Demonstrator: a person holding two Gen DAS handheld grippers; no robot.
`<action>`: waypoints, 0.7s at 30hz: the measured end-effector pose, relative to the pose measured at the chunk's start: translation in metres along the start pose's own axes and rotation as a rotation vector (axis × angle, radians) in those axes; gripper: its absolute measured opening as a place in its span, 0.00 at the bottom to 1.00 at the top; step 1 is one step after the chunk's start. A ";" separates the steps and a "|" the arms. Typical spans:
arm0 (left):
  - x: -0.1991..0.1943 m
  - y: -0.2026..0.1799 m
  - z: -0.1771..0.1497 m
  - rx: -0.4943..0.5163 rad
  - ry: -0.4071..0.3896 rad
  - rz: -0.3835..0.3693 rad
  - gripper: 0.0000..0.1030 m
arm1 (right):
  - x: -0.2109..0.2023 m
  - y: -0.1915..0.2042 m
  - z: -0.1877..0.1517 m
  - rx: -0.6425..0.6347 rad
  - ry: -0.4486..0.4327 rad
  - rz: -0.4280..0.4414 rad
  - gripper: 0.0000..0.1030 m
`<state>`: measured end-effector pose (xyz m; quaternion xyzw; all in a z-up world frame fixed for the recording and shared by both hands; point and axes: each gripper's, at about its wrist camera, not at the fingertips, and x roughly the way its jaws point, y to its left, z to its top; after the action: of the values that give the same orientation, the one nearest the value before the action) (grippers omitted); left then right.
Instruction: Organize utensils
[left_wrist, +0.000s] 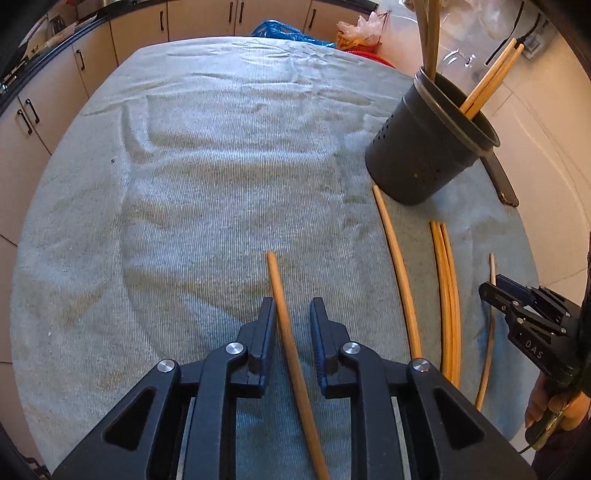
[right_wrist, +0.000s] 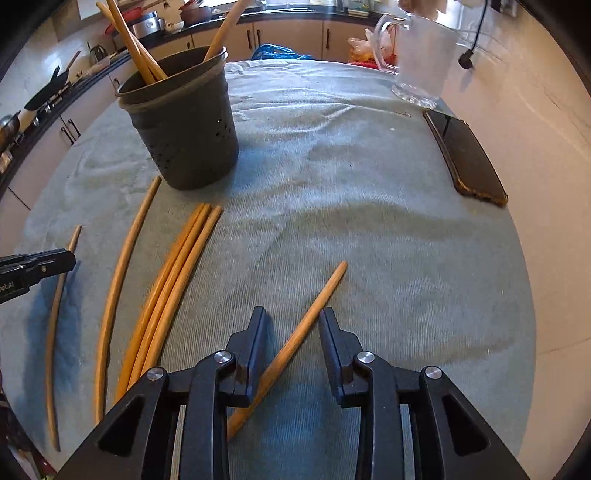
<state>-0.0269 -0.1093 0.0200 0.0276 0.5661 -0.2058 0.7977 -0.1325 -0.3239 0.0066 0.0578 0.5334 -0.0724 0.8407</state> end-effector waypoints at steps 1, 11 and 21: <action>0.001 0.000 0.002 0.004 -0.005 0.001 0.17 | 0.002 0.000 0.003 0.000 0.002 0.003 0.31; 0.002 0.001 0.004 -0.011 -0.077 -0.009 0.05 | 0.003 -0.005 0.009 0.027 -0.048 0.063 0.06; -0.079 -0.018 -0.018 0.036 -0.273 -0.001 0.05 | -0.056 0.000 -0.005 0.038 -0.242 0.140 0.06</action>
<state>-0.0709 -0.0972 0.0892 0.0133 0.4488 -0.2181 0.8665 -0.1607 -0.3198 0.0555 0.1015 0.4214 -0.0299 0.9007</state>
